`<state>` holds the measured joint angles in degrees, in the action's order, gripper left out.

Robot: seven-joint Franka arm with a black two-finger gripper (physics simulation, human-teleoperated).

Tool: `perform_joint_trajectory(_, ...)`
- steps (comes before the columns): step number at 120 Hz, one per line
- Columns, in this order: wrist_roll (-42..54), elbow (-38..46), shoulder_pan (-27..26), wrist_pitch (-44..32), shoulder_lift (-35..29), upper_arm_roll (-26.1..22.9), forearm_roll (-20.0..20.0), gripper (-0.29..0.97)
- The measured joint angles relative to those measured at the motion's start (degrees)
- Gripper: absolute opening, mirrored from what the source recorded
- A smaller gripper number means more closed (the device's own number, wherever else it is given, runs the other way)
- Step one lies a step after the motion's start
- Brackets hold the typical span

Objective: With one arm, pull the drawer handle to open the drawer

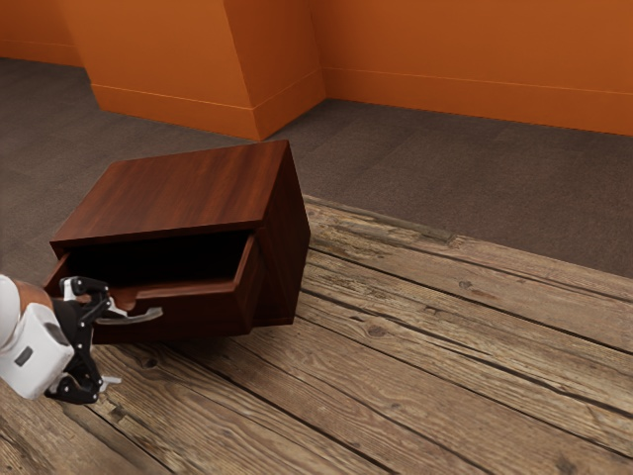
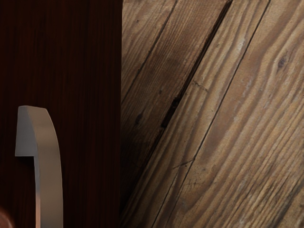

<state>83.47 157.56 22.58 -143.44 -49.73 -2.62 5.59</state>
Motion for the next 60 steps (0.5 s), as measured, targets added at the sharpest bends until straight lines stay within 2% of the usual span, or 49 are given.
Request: perform_joint_trajectory(60, -0.5, 3.3, 1.7, 4.4, -7.0, -3.1, 3.0, 0.69)
